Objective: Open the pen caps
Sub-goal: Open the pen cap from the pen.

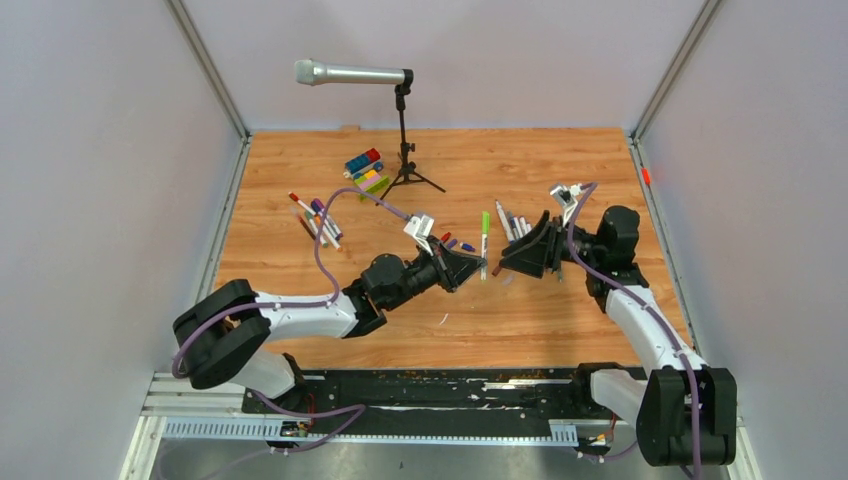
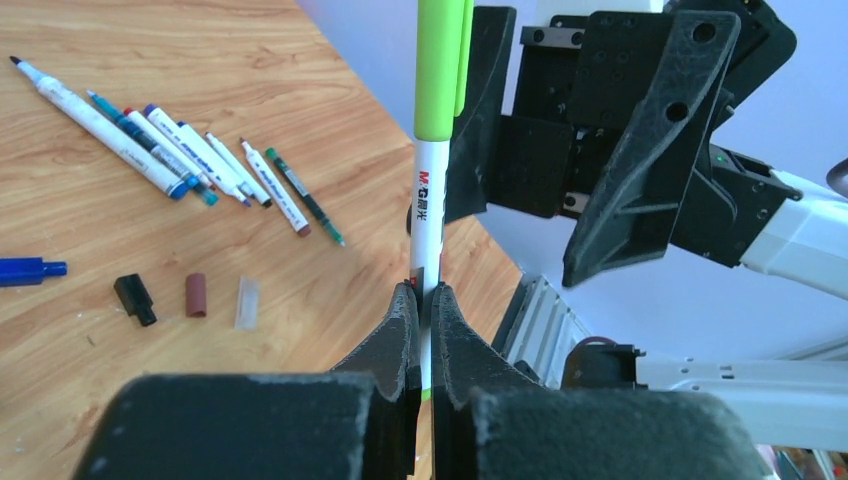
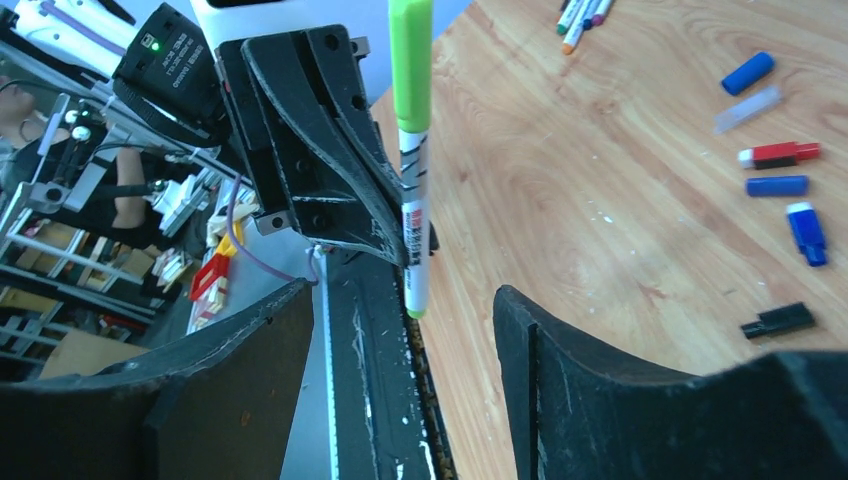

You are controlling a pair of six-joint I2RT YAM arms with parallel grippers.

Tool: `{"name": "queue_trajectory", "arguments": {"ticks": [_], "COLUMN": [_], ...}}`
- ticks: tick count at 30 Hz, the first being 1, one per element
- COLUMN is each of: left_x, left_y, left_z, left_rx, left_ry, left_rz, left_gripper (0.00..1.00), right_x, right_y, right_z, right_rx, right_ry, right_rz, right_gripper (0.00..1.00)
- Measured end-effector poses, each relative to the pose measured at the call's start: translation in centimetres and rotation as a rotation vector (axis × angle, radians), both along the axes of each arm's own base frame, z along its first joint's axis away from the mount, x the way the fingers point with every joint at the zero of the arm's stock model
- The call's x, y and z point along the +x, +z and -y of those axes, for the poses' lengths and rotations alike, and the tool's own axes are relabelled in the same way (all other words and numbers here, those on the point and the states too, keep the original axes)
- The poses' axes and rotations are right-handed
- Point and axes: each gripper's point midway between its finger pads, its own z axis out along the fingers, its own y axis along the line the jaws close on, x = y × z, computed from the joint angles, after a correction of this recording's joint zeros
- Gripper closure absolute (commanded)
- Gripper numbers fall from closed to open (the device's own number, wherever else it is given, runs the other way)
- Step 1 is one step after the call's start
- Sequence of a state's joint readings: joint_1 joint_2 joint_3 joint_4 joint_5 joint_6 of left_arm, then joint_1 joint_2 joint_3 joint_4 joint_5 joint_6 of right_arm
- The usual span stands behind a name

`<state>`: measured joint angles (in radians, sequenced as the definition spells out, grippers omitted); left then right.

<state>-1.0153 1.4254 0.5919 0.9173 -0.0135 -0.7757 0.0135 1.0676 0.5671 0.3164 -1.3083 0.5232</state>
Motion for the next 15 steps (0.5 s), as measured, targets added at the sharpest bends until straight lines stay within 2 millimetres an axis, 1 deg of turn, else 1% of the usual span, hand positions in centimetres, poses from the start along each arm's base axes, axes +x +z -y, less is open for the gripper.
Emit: {"name": "queue_trajectory", "arguments": {"ticks": [4,8,11,15], "left_x": [0.0,-0.2,-0.4,-0.7], "left_y": [0.6,1.3,1.3,0.7], "left_z": [0.9,1.6,2.0,2.3], "left_rx": [-0.014,-0.036,-0.040,-0.030], "left_ry": [-0.001,-0.010,-0.018,-0.026], "left_rz": [0.006,0.017,0.018,0.010], "left_gripper": [1.00,1.00,1.00,1.00], "right_x": [-0.8,-0.7,-0.4,-0.1], "right_y": [0.0,-0.3,-0.3,-0.1], "right_z": [-1.1,-1.4,-1.4,-1.4], "right_rx": [0.009,0.010,0.011,0.015], "right_ry": [0.037,0.034,0.017,-0.001], "right_rz": [-0.025,-0.051,-0.053,-0.058], "right_gripper": [0.34,0.34,0.36,0.38]}}
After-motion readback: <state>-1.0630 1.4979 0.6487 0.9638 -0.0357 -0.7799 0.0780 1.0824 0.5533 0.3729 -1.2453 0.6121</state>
